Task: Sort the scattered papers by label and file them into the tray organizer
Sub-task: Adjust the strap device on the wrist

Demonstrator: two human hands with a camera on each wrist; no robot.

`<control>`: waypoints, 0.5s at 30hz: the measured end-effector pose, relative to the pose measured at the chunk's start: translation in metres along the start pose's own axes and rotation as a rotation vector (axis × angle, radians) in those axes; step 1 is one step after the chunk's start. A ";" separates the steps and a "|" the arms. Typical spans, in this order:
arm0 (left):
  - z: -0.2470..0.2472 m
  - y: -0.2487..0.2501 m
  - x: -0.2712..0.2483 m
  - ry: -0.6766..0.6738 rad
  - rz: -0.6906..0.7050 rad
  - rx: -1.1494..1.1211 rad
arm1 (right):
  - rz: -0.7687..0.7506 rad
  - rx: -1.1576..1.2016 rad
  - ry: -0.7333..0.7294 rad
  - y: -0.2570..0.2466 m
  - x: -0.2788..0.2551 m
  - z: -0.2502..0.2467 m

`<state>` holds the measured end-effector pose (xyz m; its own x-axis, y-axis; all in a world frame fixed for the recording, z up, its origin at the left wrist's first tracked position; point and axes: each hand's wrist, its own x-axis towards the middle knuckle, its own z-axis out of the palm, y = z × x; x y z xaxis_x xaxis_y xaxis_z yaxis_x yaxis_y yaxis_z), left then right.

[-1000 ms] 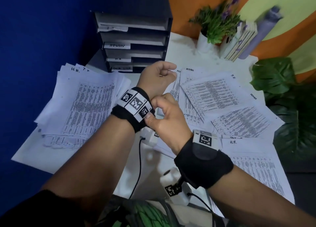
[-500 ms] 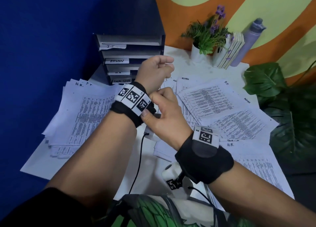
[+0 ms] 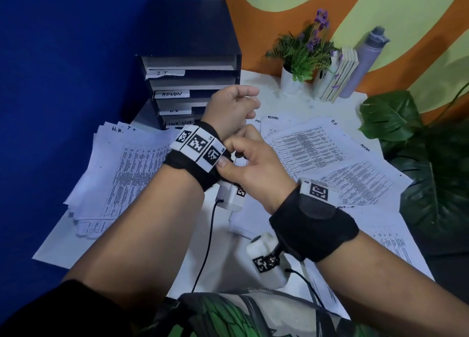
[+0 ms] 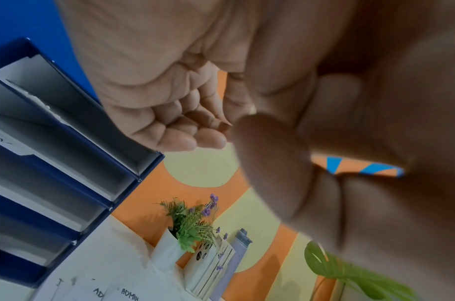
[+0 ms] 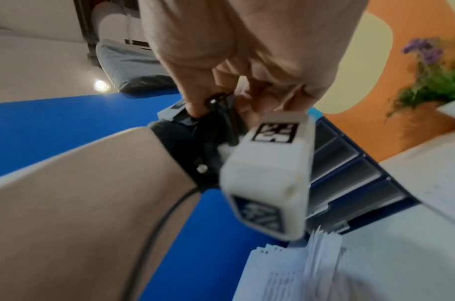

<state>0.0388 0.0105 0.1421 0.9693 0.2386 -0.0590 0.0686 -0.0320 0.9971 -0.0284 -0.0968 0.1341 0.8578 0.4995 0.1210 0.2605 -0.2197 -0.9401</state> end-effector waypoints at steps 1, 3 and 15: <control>0.001 0.001 0.000 -0.003 0.001 0.006 | 0.030 0.030 0.028 -0.001 0.000 0.002; 0.002 0.002 0.000 -0.009 0.001 0.024 | 0.074 0.063 0.064 -0.001 -0.001 0.007; 0.005 0.002 0.003 -0.017 0.015 0.022 | -0.059 -0.125 0.054 0.005 0.000 0.004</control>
<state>0.0429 0.0060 0.1438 0.9742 0.2213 -0.0451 0.0591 -0.0572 0.9966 -0.0293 -0.0945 0.1278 0.8612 0.4695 0.1948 0.3614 -0.2959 -0.8842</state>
